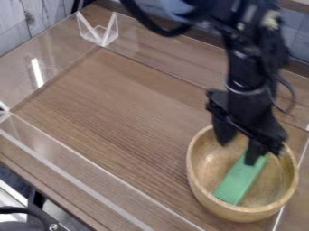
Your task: Move green stick from inside the wooden bowl to the table next to it
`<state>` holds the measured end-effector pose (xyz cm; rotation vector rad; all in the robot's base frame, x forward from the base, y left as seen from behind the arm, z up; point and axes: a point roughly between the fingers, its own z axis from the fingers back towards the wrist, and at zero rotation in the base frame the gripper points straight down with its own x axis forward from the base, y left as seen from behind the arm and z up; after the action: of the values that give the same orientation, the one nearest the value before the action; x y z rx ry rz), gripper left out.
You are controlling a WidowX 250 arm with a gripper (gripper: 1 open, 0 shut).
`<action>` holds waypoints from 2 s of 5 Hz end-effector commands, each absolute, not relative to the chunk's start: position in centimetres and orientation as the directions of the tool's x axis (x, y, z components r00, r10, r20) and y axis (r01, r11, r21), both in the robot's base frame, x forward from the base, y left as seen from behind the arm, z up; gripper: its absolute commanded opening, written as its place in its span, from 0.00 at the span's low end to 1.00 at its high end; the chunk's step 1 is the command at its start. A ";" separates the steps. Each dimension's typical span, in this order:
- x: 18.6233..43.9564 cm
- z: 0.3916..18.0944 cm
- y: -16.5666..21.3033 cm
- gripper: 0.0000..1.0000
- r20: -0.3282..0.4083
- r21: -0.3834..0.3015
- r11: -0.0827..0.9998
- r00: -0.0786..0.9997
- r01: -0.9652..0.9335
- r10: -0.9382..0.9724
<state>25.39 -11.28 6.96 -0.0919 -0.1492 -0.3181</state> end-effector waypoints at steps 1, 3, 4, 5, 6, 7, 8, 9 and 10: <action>25.4 9.1 -13.3 0.00 0.213 -0.067 0.942 0.927 0.328 -0.308; 24.9 10.0 -13.5 1.00 0.210 -0.084 0.939 0.927 0.333 -0.310; 24.6 10.0 -13.3 0.00 0.208 -0.086 0.936 0.925 0.340 -0.317; 24.3 10.1 -12.5 1.00 0.201 -0.089 0.944 0.934 0.316 -0.294; 24.3 10.5 -11.6 0.00 0.204 -0.090 0.952 0.941 0.292 -0.270; 24.3 8.6 -11.3 0.00 0.195 -0.093 0.957 0.948 0.274 -0.252; 24.3 7.2 -11.1 1.00 0.183 -0.096 0.960 0.953 0.261 -0.241; 24.4 7.3 -10.9 1.00 0.185 -0.085 0.957 0.948 0.278 -0.259; 24.2 6.7 -10.6 0.00 0.182 -0.081 0.955 0.947 0.284 -0.266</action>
<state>23.76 -10.58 6.03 -0.1034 -0.1430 -0.2756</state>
